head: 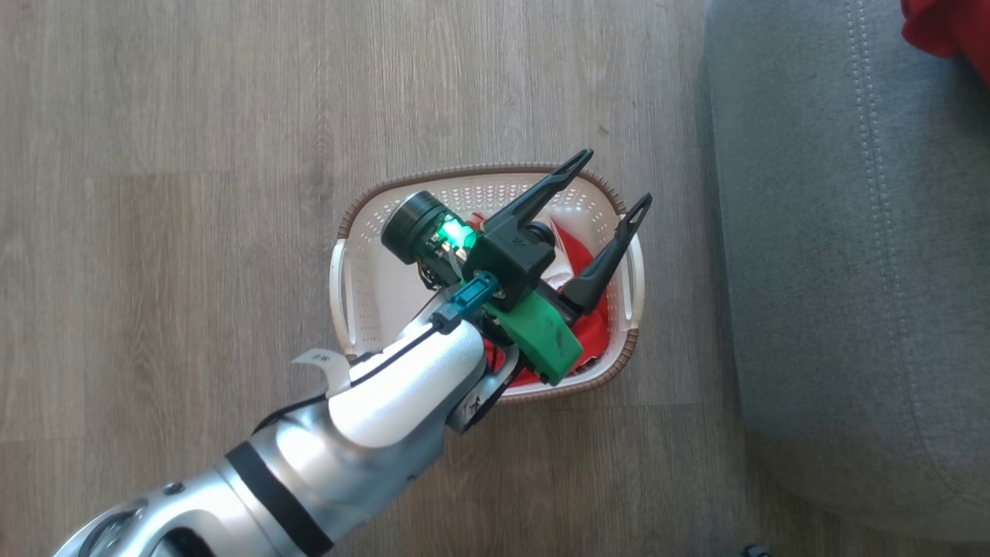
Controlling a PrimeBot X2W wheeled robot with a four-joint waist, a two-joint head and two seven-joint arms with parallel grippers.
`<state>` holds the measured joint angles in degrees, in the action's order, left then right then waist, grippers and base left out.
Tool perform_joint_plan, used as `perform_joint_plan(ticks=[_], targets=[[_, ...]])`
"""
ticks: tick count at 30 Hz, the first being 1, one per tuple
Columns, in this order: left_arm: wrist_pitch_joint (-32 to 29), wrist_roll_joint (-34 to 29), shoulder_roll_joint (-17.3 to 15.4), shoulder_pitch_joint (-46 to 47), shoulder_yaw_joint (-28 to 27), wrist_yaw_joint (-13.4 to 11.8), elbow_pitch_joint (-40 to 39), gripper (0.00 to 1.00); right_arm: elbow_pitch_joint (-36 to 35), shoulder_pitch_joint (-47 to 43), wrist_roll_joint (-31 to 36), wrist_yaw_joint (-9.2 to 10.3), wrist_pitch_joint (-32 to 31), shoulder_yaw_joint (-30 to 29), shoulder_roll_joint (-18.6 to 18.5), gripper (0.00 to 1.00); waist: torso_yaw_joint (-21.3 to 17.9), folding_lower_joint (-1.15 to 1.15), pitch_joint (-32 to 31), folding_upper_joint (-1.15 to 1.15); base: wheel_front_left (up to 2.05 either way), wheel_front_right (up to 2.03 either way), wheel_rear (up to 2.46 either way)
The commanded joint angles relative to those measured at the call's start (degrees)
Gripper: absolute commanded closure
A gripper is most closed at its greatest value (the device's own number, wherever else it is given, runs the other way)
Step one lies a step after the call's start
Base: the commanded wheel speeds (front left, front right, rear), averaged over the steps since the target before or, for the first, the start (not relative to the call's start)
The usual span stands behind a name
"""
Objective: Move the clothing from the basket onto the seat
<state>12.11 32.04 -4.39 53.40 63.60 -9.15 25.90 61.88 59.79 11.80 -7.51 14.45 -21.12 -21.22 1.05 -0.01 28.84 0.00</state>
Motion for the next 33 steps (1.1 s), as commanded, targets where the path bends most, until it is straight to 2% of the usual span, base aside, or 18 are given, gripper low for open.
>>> perform_joint_plan(ticks=[1, 4, 5, 6, 7, 18, 33], targets=[[-0.09, -0.3, -1.02, 1.05, -1.15, -0.32, -1.69, 0.0, -1.29, -1.18, 2.19, 0.02, 0.53, -1.5, -0.2, 1.0, -0.29, 0.01, -0.17, 0.0, 0.0, 0.0, 0.0], [-0.08, -0.1, -1.24, 0.92, -1.12, -0.33, -1.47, 0.0, -1.28, -1.33, 4.42, 0.02, 0.54, -3.33, 0.83, 1.0, -0.77, 0.01, -0.31, 0.0, 0.0, 0.0, 0.0], [-0.06, -0.02, -1.3, 0.85, -1.11, -0.36, -1.42, 0.0, -1.5, -1.28, 4.79, 0.02, 0.54, -3.7, 1.32, 0.76, -0.95, 0.01, -0.38, 0.0, 0.0, 0.0, 0.0], [-0.05, 0.06, -1.35, 0.77, -1.1, -0.38, -1.4, 0.0, -1.88, -1.27, 5.02, 0.02, 0.54, -3.95, 1.76, 0.45, -1.13, 0.01, -0.45, 0.0, 0.0, 0.0, 0.0], [-0.03, 0.15, -1.43, 0.68, -1.11, -0.4, -1.36, 0.0, -2.16, -1.37, 5.25, 0.02, 0.54, -3.92, 2.21, 0.0, -1.33, 0.01, -0.57, 0.0, 0.0, 0.0, 0.0], [0.41, 1.66, -2.7, -0.77, -1.83, -0.56, -0.82, 0.0, -7.47, -5.52, 1.14, 0.02, 0.54, 1.39, 5.15, 0.0, -3.64, 0.01, -3.74, 0.0, 0.0, 0.0, 0.0], [2.35, 6.01, -4.82, -7.69, -6.17, -1.83, -0.03, 0.0, -14.64, -16.28, -9.49, 0.02, 0.54, 11.93, 5.19, 0.0, -4.84, 0.01, -13.33, 0.0, 0.0, 0.0, 0.0]])
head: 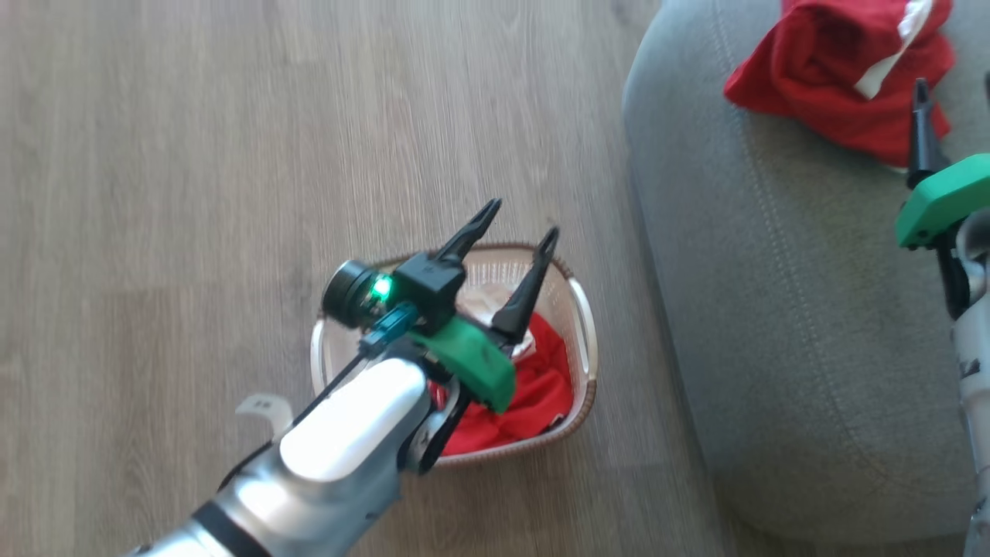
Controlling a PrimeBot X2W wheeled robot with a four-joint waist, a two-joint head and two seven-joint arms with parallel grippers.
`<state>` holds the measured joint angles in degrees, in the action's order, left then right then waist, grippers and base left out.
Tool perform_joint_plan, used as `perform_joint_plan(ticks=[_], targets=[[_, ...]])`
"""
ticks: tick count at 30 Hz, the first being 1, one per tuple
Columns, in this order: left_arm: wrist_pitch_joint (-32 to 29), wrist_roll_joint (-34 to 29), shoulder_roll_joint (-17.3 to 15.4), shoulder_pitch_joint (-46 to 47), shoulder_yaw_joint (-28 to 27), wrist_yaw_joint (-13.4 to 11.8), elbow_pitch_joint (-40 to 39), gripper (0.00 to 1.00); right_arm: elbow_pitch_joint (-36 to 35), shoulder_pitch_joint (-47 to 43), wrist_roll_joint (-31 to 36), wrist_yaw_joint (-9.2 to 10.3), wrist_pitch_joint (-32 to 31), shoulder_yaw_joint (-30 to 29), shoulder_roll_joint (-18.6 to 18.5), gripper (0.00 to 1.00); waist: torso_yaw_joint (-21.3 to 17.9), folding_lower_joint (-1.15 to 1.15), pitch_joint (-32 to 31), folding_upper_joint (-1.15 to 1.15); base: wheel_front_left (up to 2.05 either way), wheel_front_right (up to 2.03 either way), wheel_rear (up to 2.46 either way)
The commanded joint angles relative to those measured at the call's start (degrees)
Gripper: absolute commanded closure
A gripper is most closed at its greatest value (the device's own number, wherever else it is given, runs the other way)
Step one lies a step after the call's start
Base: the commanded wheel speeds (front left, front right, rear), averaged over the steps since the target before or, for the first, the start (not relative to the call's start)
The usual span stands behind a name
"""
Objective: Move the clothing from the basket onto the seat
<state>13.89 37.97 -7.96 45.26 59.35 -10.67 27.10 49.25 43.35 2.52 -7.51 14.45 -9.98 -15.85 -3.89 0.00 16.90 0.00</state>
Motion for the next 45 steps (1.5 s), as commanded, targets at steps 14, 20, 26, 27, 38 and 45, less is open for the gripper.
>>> perform_joint_plan(ticks=[14, 20, 26, 27, 38, 45], targets=[[1.09, 0.72, -5.67, -11.68, -12.11, -2.6, -3.5, 0.0, -9.63, -6.94, -6.89, 0.02, 0.54, 10.42, 2.43, 0.0, 3.89, 0.0, -12.54, 0.0, 0.0, 0.0, 0.0], [1.1, -0.12, -7.72, -18.3, -17.66, -4.14, -5.6, 0.0, -13.11, -11.15, -7.98, 0.02, 0.54, 11.7, 5.44, 0.0, 5.36, 0.0, -15.41, 0.0, 0.0, 0.0, 0.0], [1.1, -1.13, -9.01, -23.94, -22.12, -5.35, -7.66, 0.0, -17.16, -15.74, -7.35, 0.02, 0.54, 11.03, 8.33, 0.0, 6.31, 0.0, -17.13, 0.0, 0.0, 0.0, 0.0], [1.1, -1.39, -9.22, -25.04, -23.0, -5.6, -8.15, 0.0, -18.04, -16.68, -7.11, 0.02, 0.54, 10.74, 8.85, 0.0, 6.46, 0.0, -17.31, 0.0, 0.0, 0.0, 0.0], [1.1, -4.63, -10.15, -36.11, -32.27, -7.37, -13.19, 0.0, -27.54, -27.27, -4.89, 0.02, -0.55, 8.82, 12.74, 0.0, 7.3, 0.0, -18.91, 0.0, 0.0, 0.0, 0.0], [1.1, -7.29, -9.91, -40.35, -36.39, -7.01, -16.21, 0.0, -32.95, -33.79, -8.6, 0.02, -1.05, 9.71, 12.95, 0.0, 7.64, 0.0, -19.67, 0.0, 0.0, 0.0, 0.0]])
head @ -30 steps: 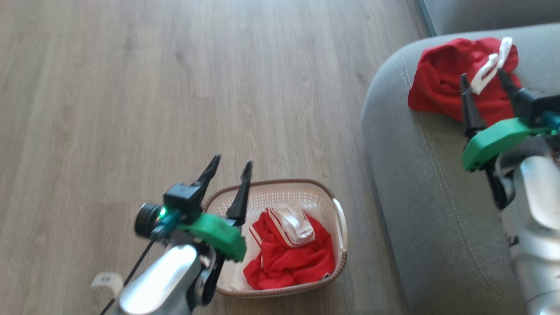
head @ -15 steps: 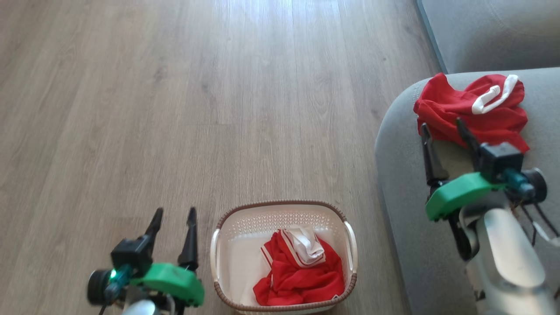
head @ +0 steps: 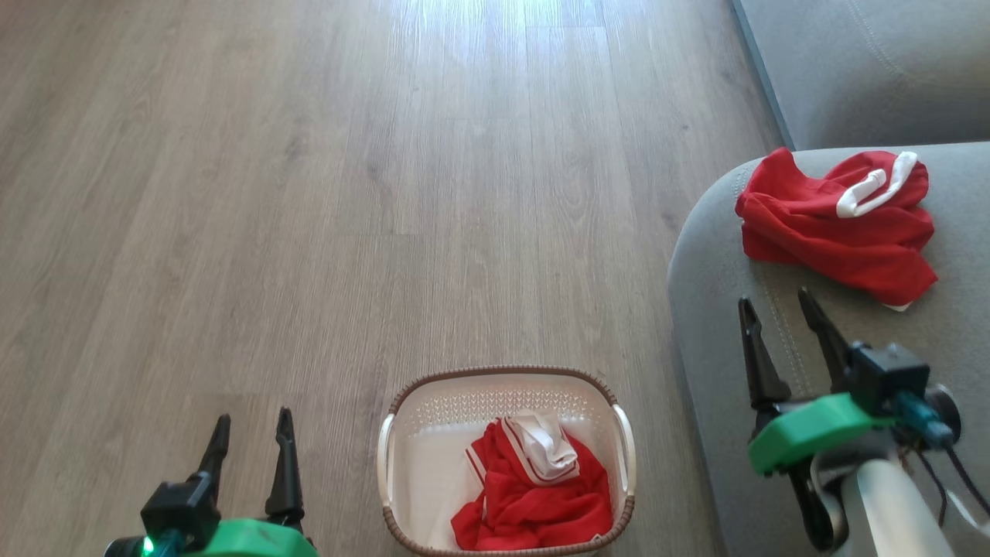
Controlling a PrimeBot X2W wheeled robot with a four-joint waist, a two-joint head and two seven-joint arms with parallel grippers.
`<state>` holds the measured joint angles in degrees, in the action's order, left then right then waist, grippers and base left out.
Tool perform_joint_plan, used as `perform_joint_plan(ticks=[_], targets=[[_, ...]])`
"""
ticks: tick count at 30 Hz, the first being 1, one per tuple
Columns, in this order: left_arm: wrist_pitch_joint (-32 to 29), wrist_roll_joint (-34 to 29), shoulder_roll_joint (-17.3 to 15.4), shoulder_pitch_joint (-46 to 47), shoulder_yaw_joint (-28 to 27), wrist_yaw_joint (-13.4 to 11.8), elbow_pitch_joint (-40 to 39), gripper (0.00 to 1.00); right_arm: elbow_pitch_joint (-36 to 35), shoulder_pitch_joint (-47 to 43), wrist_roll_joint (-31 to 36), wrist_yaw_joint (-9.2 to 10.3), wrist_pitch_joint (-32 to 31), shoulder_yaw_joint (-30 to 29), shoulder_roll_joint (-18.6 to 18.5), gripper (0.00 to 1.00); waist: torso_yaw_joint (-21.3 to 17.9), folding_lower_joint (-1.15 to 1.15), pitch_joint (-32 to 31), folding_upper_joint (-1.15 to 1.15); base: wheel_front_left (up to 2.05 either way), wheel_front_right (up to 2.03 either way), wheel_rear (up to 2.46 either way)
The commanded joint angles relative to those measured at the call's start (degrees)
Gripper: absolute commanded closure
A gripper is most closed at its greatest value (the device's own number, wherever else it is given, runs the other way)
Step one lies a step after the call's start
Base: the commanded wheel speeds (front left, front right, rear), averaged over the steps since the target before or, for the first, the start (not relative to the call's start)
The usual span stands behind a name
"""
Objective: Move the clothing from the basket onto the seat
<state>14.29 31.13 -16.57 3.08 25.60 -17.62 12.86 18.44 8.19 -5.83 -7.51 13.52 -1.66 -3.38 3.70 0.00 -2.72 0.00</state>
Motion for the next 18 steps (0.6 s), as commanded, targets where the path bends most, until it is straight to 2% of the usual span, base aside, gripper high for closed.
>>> perform_joint_plan(ticks=[1, 8, 18], targets=[[0.71, -0.84, -1.2, 1.55, -2.97, 0.04, -2.29, 0.0, -2.85, 0.39, -0.72, 0.02, -0.07, 1.45, 0.48, 0.0, 0.11, 0.0, -0.12, 0.0, 0.0, 0.0, 0.0], [0.71, -2.57, -0.14, 0.42, -4.82, 1.03, -3.25, 0.0, -5.86, -5.14, -2.36, 0.02, 0.61, 1.82, 0.49, 0.0, -0.09, 0.0, -0.23, 0.0, 0.0, 0.0, 0.0], [0.71, -3.07, 0.71, -1.81, -6.74, 2.0, -2.25, 0.0, -5.87, -6.49, -3.35, 0.02, 1.14, 1.76, 0.5, 0.0, -0.68, 0.0, -0.86, 0.0, 0.0, 0.0, 0.0]])
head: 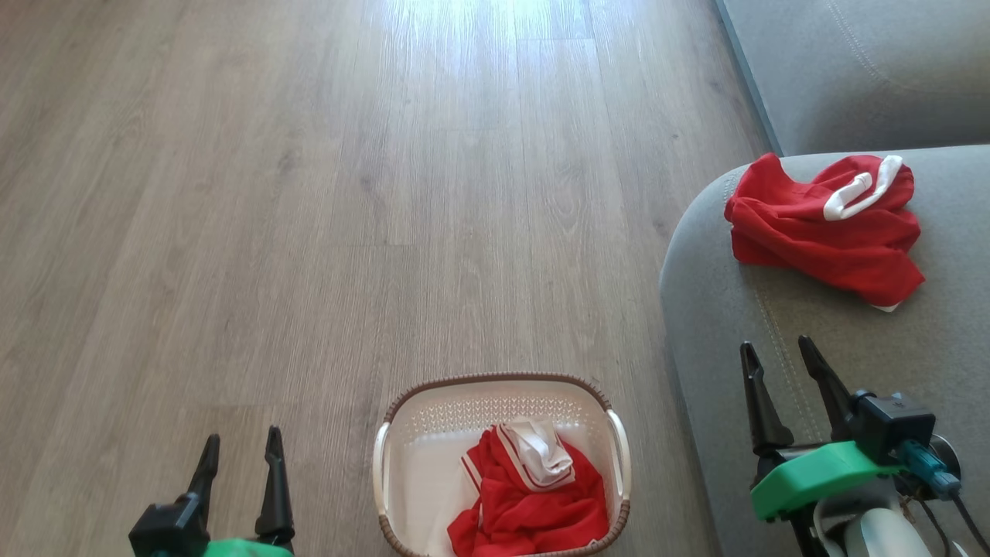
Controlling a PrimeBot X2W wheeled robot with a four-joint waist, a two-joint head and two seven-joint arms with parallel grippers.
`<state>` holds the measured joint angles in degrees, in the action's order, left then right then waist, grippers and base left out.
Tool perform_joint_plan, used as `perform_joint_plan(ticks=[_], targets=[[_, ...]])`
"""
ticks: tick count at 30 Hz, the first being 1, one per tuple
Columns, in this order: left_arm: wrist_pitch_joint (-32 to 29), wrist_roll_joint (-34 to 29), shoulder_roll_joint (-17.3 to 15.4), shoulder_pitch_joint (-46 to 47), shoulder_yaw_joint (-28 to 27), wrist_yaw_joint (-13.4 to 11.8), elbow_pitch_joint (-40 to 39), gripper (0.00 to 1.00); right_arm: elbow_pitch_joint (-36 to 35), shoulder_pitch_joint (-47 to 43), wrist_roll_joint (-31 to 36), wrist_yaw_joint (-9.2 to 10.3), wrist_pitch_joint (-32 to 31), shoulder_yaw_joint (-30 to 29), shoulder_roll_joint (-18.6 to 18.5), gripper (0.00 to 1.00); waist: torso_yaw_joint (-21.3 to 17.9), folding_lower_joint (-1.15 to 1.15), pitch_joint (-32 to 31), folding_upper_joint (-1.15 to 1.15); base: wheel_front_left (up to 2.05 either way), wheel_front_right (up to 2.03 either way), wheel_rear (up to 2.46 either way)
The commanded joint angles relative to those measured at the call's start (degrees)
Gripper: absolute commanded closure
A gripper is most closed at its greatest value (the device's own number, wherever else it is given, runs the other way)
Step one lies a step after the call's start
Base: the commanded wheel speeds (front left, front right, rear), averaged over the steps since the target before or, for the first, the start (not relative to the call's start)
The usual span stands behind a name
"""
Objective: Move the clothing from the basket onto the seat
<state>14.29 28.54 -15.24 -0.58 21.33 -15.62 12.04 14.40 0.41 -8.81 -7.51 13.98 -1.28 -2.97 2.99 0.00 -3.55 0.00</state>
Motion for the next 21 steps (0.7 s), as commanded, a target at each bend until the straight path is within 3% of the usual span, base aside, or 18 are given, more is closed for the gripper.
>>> perform_joint_plan(ticks=[1, 21], targets=[[0.71, -0.51, -0.58, 1.69, -2.63, 0.09, -1.3, 0.0, -1.72, 1.25, -0.43, 0.02, 0.71, 1.36, 0.09, 0.0, 0.05, 0.0, -0.07, 0.0, 0.0, 0.0, 0.0], [0.71, -1.47, 0.14, 1.06, -4.05, 1.5, 0.17, 0.0, -0.9, 1.15, -0.77, 0.02, 0.96, 1.89, 0.09, 0.0, 0.45, 0.0, 0.04, 0.0, 0.0, 0.0, 0.0]])
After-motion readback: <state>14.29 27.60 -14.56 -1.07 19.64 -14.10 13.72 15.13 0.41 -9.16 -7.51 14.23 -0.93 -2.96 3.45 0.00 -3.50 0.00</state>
